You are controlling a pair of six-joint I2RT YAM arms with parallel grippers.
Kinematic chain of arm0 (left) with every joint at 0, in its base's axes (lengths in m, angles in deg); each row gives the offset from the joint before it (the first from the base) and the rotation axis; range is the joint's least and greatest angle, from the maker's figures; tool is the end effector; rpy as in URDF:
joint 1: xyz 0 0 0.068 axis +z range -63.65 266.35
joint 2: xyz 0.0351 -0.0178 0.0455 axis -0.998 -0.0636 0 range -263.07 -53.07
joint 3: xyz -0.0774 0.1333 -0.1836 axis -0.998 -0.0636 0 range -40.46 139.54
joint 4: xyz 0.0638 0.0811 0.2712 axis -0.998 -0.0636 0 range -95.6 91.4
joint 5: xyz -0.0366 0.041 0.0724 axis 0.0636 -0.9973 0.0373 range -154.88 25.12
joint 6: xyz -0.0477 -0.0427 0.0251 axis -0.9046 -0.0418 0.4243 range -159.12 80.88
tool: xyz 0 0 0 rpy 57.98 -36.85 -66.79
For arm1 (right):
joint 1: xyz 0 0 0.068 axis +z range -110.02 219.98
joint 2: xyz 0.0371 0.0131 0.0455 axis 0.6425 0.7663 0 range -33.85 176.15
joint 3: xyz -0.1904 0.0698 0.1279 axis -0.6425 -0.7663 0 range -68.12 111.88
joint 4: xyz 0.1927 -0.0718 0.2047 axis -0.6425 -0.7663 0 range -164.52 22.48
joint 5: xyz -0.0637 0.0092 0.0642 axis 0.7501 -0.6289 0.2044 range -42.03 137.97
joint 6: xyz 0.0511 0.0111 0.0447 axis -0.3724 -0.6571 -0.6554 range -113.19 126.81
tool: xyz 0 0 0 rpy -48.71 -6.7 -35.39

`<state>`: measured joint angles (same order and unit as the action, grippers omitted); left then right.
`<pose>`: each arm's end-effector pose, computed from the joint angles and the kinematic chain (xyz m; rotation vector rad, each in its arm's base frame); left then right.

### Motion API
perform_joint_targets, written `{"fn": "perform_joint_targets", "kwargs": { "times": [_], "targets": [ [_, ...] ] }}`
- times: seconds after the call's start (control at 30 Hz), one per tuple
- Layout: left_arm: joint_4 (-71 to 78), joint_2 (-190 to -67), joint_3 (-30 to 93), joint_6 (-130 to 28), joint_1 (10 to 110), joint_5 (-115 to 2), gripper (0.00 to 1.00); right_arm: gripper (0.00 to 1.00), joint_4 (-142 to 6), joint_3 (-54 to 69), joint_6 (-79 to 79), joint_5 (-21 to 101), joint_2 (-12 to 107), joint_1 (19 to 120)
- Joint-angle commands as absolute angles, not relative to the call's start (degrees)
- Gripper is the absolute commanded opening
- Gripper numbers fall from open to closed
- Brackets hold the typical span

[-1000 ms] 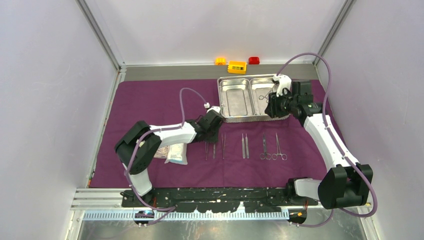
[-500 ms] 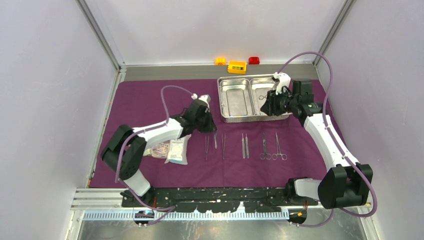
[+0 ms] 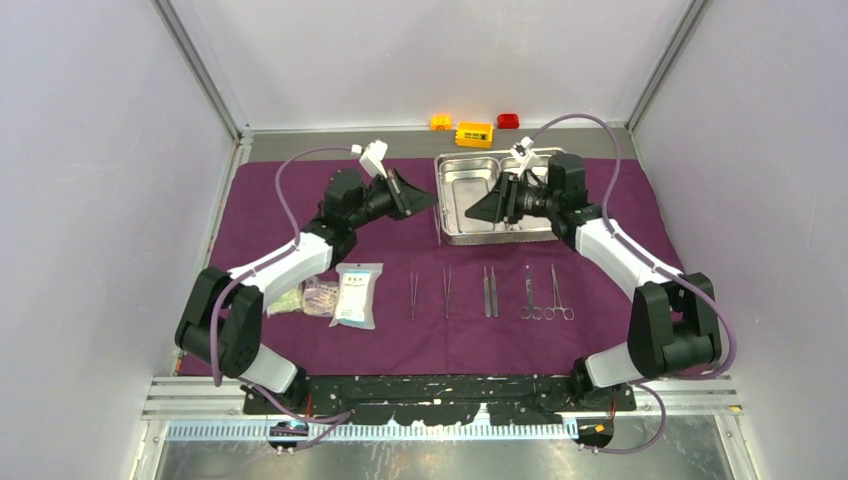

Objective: Open and lay out the surgical kit
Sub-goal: Adjust the medical item in the surgical kit.

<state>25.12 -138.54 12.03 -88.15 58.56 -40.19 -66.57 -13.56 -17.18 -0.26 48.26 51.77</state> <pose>0.3328 -0.2016 0.2229 -0.0026 1.9198 -1.3208 0.3436 0.1141 0.2171 -0.3393 2.0595 1.2388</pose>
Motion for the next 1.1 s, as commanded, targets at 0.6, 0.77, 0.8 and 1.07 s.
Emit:
{"fn": "perform_joint_targets", "kwargs": {
  "times": [0.6,0.77,0.8,1.07],
  "targets": [
    [38.74,-138.35,11.86,-94.1,58.92,-34.15,0.0,0.53,-40.76,-12.18,-36.94,-11.88,53.0,60.89],
    [38.92,-137.99,11.51,-93.66,59.51,-34.03,0.0,0.52,-42.05,-13.38,-35.45,-11.15,51.05,60.67],
    [39.14,-137.91,11.42,-93.74,59.66,-34.04,0.0,0.52,-42.19,-13.51,-35.22,-11.17,50.79,60.71],
    [40.66,-138.01,11.85,-95.25,59.9,-33.81,0.0,0.51,-38.7,-14.29,-37.49,-12.72,52.43,61.13]
  ]
}}
